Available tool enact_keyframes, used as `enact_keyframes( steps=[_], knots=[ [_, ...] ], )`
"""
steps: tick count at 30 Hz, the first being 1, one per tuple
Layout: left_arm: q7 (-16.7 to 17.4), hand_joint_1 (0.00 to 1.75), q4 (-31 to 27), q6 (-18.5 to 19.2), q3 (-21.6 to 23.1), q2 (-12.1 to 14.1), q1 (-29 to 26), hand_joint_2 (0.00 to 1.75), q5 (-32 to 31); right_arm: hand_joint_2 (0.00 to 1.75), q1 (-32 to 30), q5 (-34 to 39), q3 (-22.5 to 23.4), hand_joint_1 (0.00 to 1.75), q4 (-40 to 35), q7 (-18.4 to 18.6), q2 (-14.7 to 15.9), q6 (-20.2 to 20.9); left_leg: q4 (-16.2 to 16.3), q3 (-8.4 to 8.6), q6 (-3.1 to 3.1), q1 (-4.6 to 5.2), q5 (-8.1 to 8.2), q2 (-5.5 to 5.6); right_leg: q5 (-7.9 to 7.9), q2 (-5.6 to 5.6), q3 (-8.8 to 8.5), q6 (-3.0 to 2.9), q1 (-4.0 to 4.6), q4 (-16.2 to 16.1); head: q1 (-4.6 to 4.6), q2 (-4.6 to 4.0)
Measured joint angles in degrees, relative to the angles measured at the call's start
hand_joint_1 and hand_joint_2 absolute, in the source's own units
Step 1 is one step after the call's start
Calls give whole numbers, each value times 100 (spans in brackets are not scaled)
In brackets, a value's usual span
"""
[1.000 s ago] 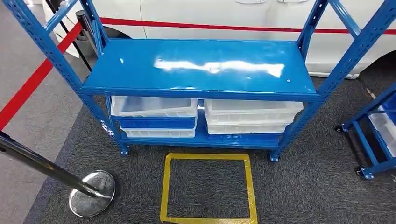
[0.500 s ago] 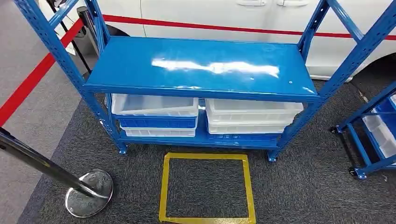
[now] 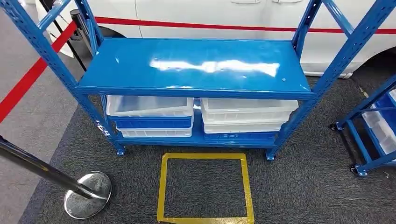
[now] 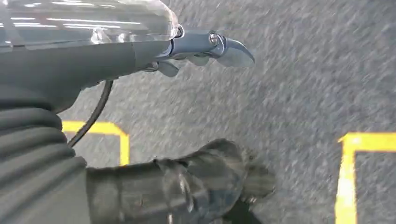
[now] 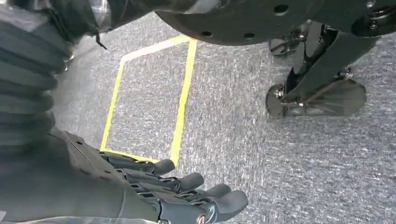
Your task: Take the parts from the cabinet and place them on the table.
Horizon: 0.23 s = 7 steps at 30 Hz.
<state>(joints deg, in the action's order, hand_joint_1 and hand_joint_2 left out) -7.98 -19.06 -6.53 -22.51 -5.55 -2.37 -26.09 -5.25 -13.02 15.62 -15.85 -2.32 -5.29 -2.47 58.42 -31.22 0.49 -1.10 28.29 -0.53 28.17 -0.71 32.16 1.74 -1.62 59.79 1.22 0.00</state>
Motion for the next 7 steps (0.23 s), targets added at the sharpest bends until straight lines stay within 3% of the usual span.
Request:
enact_keyframes(
  steps=[7],
  knots=[
    [308,0,-103,251,814,181,-230,0,1021,0,-86,506,-557,0,-175,87,190,76,-11,9,-33,-7,6,0,10,1,-2,-16,16,4,0,0]
  ],
)
